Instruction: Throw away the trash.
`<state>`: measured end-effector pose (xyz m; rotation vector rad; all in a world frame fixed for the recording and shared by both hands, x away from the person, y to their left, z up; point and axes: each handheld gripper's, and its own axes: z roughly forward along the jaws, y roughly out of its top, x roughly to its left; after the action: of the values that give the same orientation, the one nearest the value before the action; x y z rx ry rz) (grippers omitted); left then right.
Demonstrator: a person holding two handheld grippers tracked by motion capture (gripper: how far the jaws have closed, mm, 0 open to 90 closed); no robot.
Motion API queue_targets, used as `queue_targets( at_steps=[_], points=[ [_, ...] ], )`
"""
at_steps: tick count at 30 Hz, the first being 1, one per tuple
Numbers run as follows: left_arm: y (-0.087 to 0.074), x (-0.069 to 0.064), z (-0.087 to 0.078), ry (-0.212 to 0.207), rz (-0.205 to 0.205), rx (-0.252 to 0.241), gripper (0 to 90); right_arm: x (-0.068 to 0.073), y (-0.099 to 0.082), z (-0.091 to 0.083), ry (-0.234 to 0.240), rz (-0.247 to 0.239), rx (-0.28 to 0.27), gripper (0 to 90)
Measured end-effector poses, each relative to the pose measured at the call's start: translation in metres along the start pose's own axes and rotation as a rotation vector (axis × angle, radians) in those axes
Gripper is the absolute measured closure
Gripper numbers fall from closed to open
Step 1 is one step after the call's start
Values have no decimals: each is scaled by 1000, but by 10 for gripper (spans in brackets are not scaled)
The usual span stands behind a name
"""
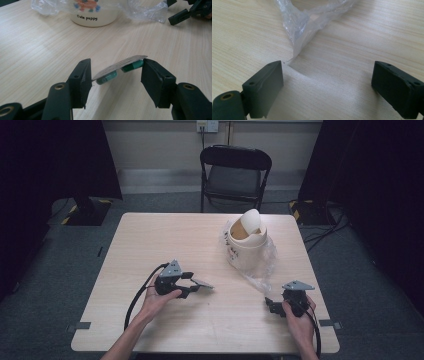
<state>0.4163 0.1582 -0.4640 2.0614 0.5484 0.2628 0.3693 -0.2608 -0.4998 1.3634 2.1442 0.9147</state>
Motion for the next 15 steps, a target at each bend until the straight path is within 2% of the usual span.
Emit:
queue_targets(
  at_steps=[4,9,12,15],
  points=[
    [-7,-1,3,-16,-5,37,397,0,0,0,0,1,0,96],
    [-18,-1,11,-19,-40,82,241,0,0,0,0,1,0,95],
    [-18,0,14,-36,-57,61,229,0,0,0,0,1,0,95],
    [-18,-1,17,-51,-61,71,228,0,0,0,0,1,0,95]
  ],
)
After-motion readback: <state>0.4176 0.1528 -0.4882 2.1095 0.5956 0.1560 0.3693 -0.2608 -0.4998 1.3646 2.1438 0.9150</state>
